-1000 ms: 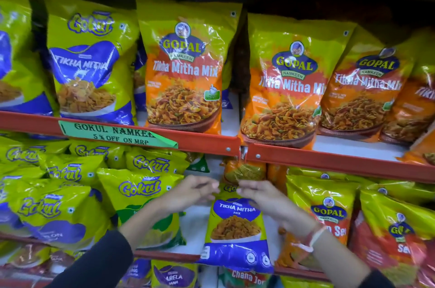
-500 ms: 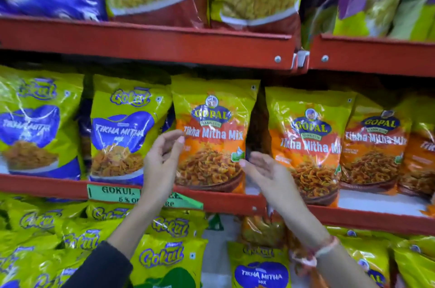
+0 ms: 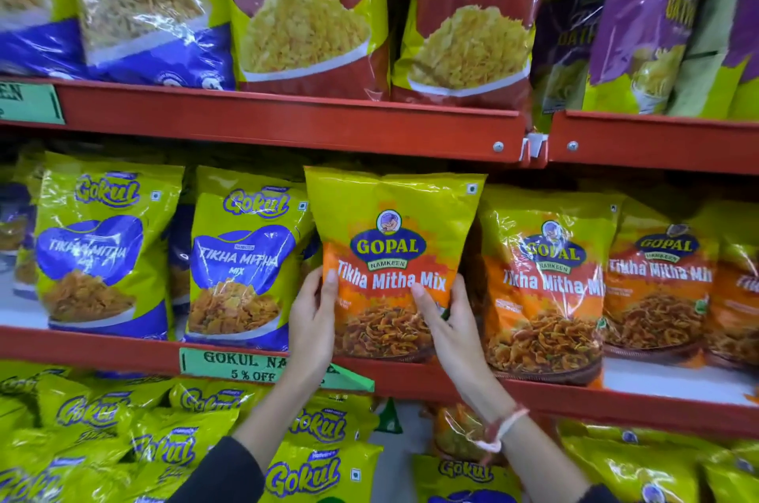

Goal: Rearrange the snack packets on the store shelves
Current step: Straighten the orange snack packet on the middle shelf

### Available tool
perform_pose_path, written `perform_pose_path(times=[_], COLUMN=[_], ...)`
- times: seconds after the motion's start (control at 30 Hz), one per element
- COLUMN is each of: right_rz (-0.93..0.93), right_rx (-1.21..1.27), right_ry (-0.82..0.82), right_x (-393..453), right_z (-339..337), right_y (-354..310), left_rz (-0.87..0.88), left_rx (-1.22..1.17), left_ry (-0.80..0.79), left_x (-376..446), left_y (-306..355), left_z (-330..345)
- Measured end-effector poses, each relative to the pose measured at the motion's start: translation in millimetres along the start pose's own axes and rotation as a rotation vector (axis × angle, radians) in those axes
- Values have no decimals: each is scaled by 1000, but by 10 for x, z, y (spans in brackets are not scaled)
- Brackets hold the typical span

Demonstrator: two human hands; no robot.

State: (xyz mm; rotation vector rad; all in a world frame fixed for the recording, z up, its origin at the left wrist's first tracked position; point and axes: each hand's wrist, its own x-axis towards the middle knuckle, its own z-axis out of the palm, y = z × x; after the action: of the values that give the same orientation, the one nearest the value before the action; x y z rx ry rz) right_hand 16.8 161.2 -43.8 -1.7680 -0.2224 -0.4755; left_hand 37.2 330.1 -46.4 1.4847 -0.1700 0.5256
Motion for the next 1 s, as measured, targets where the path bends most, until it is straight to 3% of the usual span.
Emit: perform_pose_path(times=[0.13, 0.3, 0.57, 0.8, 1.0], right_rz=[-74, -26, 69, 25, -7], right_rx=[95, 202, 267, 280, 242], right_ry=[43, 105, 129, 165, 231], right_x=[-118, -216, -422, -493, -500], right_z=[-59, -148, -443, -898, -1658], right_y=[-162, -355, -403, -404, -305], left_rz=[60, 137, 53, 30, 69], left_rx=[-66, -157, -183, -260, -341], left_ry=[90, 126, 117, 105, 38], left_x=[-142, -306, -585, -737, -932], left_y=[257, 539, 681, 730, 773], left_z=[-67, -54, 166, 583, 1321])
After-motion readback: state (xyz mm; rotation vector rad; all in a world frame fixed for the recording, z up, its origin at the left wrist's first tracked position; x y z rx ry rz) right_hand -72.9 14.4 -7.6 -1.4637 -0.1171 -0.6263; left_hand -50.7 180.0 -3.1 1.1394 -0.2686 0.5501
